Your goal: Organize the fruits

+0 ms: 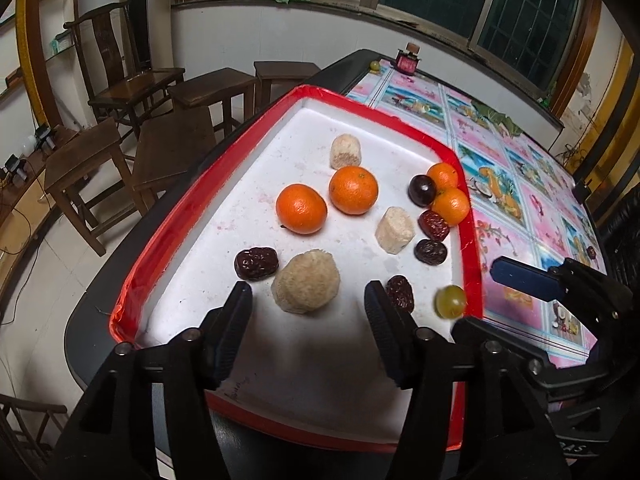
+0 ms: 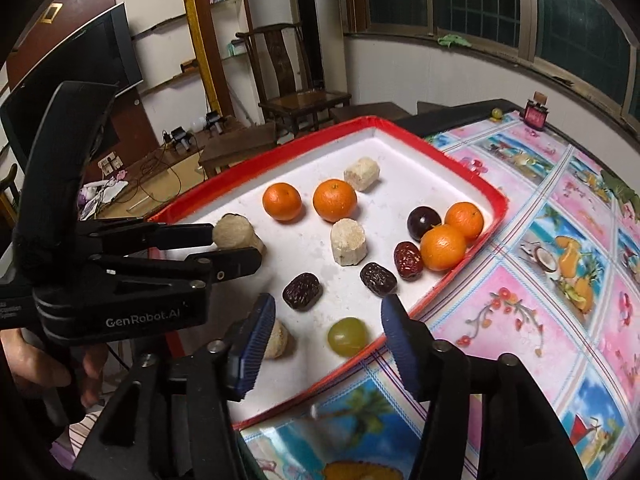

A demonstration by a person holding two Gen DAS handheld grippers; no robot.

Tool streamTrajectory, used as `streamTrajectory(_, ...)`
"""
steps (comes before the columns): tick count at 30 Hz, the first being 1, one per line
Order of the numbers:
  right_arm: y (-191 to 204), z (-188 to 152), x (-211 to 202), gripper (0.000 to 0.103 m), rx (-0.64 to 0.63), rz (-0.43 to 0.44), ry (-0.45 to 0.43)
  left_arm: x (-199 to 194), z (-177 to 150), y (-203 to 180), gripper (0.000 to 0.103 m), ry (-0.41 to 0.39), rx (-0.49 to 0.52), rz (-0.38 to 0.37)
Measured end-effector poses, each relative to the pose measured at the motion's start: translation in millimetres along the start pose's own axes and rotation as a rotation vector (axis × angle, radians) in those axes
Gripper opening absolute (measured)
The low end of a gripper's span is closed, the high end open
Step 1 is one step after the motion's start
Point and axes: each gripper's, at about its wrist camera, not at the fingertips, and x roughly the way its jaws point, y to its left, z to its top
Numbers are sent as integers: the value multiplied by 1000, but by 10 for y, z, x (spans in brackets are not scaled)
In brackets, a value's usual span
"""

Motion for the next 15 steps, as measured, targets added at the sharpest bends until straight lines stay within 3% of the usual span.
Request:
streamTrajectory(6,-45,-103,-253,78,36,10,-47,-153,-58,-44,86,-36,19,-1)
streamTrajectory(11,-67,-225,-449,89,57,12,-68,-272,-105,-87,86,-100,47,142)
streamTrajectory(15,-73,-335,-553,98,69,9,-60,-347,-125,-57,86,-128,37,188)
